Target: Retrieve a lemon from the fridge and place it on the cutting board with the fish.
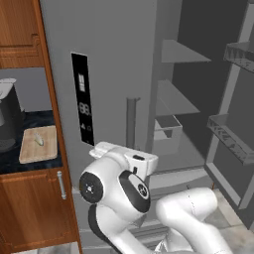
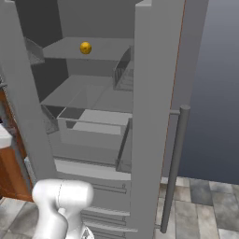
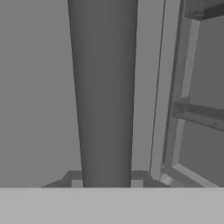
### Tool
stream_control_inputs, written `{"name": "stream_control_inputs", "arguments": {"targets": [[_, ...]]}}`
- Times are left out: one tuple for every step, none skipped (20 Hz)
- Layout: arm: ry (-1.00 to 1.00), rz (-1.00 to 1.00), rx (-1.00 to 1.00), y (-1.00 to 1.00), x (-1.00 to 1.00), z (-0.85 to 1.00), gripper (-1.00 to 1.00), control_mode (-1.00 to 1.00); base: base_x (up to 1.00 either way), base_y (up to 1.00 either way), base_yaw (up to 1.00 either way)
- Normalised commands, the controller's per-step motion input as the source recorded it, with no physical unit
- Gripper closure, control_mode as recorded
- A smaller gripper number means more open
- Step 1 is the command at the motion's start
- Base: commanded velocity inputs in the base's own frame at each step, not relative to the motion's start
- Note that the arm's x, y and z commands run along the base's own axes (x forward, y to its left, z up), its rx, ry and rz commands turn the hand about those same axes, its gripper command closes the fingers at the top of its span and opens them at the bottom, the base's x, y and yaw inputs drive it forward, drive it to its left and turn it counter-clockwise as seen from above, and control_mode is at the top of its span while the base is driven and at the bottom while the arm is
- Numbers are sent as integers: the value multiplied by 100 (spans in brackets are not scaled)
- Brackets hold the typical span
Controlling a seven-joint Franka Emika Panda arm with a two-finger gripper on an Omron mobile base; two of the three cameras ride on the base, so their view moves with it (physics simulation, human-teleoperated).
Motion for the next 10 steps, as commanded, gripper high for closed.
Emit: {"name": "stream_control_inputs", "arguments": {"targets": [[-10,-13,0,73,-62,-22,100,-100,0,0,0],[-7,-13,0,76,-56,-19,100,-100,0,0,0],[-3,-13,0,73,-44,-17,100,-100,0,0,0],[-1,-13,0,68,-26,-17,100,-100,0,0,0],[0,-11,0,54,-4,-12,100,-100,0,0,0],[-2,-9,0,57,0,0,100,-100,0,0,0],[-2,-9,0,54,0,0,100,-100,0,0,0],[-4,-9,0,57,-1,0,100,-100,0,0,0],[-4,-9,0,57,-1,0,100,-100,0,0,0],[-3,-9,0,64,0,0,100,-100,0,0,0]]}}
